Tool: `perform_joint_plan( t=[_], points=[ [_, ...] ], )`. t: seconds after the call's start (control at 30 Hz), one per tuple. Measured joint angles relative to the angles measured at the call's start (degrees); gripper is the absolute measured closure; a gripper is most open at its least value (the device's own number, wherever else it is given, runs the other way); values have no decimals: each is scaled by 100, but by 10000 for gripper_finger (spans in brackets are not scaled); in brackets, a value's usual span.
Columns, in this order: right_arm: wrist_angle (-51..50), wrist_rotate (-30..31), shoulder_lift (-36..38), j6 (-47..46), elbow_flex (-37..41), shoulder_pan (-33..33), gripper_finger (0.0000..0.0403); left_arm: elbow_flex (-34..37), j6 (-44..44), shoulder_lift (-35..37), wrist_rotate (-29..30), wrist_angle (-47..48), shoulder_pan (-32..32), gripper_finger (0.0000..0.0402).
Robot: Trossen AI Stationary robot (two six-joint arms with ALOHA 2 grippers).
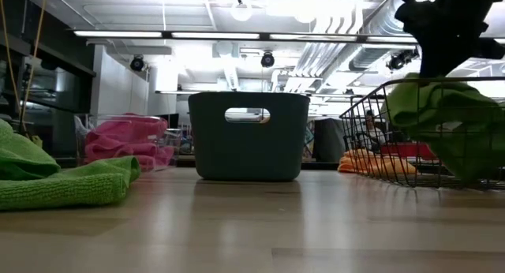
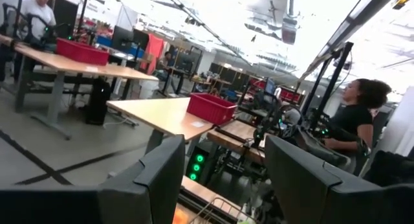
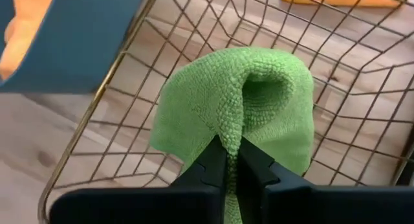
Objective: Sort microfiber towel by color & place in baskets
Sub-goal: Put the top green towel into the gold wire basket, then put the yellow towel into the blue bin
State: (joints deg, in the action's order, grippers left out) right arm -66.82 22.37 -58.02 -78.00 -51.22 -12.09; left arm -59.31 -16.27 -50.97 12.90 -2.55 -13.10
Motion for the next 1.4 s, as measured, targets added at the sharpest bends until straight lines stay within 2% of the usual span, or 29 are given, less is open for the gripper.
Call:
perform_joint_plan(
  t=[0.17, 0.43, 0.5, 0.63, 0.77, 0.93, 1.03, 1.13, 1.3, 1.4],
  points=[
    [4, -178, 0, 37, -88, 311, 347, 0, 43, 66, -45, 6, 2, 199],
    [-59, -430, 0, 884, -777, 596, 204, 0, 93, 155, -231, 49, 2, 199],
    [-57, -287, 0, 1018, -1111, 674, 172, 0, 91, 178, -231, 109, 2, 199],
    [-40, 490, -27, 834, -1628, 1040, 131, 0, 28, 185, -231, 124, 2, 199],
    [86, 616, -285, 1118, -1588, 1931, 124, 0, -124, 181, -234, 131, 2, 199],
    [573, 422, -1000, 2209, -1428, 3626, 123, 0, -345, 182, -569, 133, 2, 199],
    [1051, 22, -1592, 2823, -1425, 4703, 123, 0, -755, 203, -885, 116, 2, 199],
    [1690, -749, -2244, 3353, -1425, 5583, 123, 0, -1147, 216, -1318, -43, 2, 199],
    [2184, -1421, -3334, 3753, -1423, 6399, 123, 0, -1507, 218, -1732, -166, 4, 199],
    [2185, -1513, -3869, 3802, -1418, 6627, 123, 0, -1622, 218, -1742, -164, 33, 199]
  ],
)
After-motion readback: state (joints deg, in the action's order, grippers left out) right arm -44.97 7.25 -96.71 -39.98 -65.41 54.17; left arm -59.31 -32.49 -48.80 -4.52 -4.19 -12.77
